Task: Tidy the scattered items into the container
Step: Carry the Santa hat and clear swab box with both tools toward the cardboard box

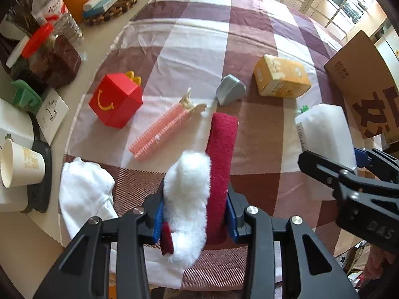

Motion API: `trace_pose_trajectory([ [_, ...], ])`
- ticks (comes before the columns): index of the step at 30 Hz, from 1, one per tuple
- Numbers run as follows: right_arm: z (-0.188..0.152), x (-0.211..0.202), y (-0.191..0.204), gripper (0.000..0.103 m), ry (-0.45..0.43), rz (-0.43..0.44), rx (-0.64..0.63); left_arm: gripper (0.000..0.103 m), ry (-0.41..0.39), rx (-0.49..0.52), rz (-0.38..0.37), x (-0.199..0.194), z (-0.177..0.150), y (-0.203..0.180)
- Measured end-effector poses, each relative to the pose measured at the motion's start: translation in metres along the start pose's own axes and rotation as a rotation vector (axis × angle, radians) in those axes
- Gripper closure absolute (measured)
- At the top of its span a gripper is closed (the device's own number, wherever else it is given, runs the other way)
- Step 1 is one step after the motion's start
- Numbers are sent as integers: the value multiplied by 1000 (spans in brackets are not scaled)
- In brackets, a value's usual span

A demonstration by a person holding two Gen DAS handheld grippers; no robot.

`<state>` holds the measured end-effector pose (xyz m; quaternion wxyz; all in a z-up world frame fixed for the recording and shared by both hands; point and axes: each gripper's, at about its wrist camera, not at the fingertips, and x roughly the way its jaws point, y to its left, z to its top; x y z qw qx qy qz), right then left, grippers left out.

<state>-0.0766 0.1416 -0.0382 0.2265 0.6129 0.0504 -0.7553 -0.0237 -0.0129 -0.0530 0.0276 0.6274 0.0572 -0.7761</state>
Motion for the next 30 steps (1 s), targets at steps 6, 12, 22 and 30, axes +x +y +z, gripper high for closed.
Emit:
trace_pose_trajectory([
  [6, -1, -31, -2, 37, -41, 19, 12, 63, -28, 16, 4, -17, 11, -11],
  [12, -3, -61, -10, 37, -87, 19, 26, 63, -65, 46, 9, -41, 15, -21],
  [22, -13, -98, -32, 37, -148, 16, 99, 63, -103, 132, -9, -62, 21, -54],
  [30, -25, -117, -57, 37, -183, -14, 152, 63, -111, 215, -35, -67, 24, -91],
])
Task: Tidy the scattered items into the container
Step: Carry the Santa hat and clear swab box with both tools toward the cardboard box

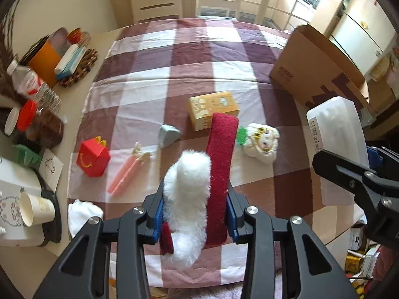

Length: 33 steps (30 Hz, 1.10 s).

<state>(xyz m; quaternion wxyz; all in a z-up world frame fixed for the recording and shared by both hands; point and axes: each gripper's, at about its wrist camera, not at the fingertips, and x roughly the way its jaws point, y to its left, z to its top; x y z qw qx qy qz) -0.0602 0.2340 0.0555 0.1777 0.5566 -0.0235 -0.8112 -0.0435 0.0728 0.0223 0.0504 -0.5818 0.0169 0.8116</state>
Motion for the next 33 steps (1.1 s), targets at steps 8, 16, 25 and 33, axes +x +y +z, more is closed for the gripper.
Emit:
trace_pose_trajectory([
  [8, -8, -10, -33, 37, -12, -36, 71, 63, 9, 75, -23, 6, 8, -33],
  [16, -13, -20, -60, 37, -28, -70, 120, 63, 16, 147, -43, 11, 18, -65],
  [25, -18, -27, -86, 37, -42, -102, 184, 63, 28, 224, -67, 19, 28, -97],
  [33, -23, -33, -110, 37, -53, -136, 247, 63, 37, 297, -93, 25, 38, -126],
])
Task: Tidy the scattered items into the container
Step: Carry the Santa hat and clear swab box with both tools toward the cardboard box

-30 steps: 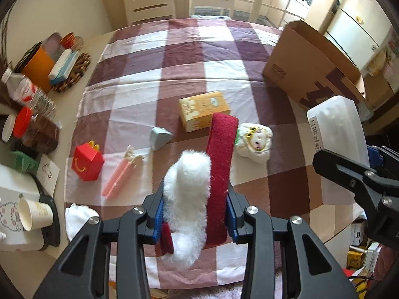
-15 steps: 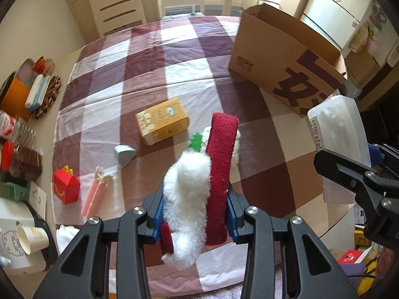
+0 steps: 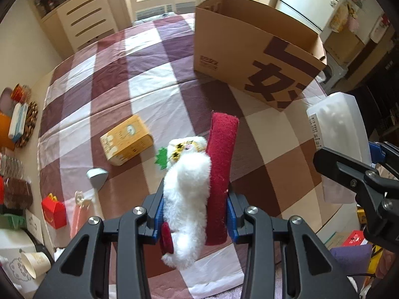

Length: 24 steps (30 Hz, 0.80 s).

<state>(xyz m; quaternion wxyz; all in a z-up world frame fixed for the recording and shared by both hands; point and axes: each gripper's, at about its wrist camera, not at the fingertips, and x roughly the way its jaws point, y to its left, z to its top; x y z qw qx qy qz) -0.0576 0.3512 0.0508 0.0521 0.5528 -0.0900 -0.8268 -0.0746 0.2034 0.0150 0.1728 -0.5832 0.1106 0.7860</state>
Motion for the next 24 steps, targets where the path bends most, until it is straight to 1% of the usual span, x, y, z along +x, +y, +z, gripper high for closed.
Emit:
trace_pose_trajectory([
  [17, 8, -3, -36, 37, -15, -43, 103, 63, 18, 124, -49, 15, 33, -34],
  [24, 19, -2, -44, 37, -26, -44, 123, 63, 5, 167, -66, 15, 52, -42],
])
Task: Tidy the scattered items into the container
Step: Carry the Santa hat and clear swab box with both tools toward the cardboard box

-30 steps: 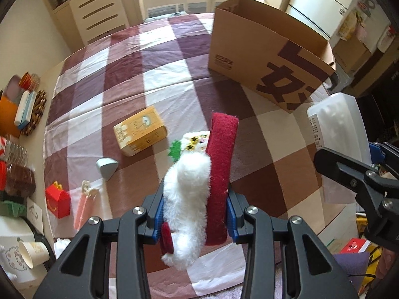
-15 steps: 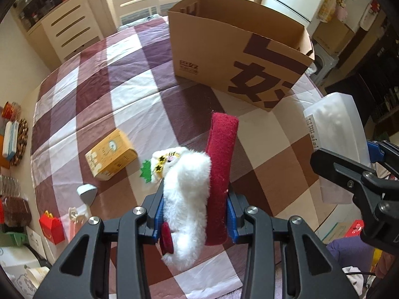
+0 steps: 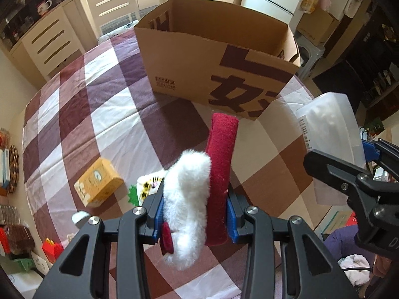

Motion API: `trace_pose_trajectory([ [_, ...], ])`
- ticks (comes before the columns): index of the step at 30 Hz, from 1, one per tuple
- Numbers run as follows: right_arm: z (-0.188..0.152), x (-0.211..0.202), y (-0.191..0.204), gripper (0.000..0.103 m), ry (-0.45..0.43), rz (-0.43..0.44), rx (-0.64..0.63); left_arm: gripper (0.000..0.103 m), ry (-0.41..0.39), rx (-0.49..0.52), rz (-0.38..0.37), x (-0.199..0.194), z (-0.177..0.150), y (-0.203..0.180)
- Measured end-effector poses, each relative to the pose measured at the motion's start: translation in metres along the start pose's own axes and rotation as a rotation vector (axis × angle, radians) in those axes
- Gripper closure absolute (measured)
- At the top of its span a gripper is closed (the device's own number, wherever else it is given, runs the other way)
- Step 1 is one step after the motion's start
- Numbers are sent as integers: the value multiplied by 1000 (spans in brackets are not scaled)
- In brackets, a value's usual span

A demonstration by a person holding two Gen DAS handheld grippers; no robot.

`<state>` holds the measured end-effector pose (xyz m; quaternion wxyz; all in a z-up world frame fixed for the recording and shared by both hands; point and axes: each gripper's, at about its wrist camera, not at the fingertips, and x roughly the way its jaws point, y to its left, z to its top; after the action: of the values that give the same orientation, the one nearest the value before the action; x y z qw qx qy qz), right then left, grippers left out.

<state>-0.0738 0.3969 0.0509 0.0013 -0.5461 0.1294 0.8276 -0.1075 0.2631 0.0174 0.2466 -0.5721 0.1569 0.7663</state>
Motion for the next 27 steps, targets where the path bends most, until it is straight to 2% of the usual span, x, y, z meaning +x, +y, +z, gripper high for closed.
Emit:
trace_pose_trajectory([
  [11, 26, 4, -1, 37, -25, 1, 6, 63, -15, 19, 9, 3, 29, 9],
  [27, 65, 14, 10, 37, -31, 11, -13, 63, -45, -11, -8, 3, 76, 25],
])
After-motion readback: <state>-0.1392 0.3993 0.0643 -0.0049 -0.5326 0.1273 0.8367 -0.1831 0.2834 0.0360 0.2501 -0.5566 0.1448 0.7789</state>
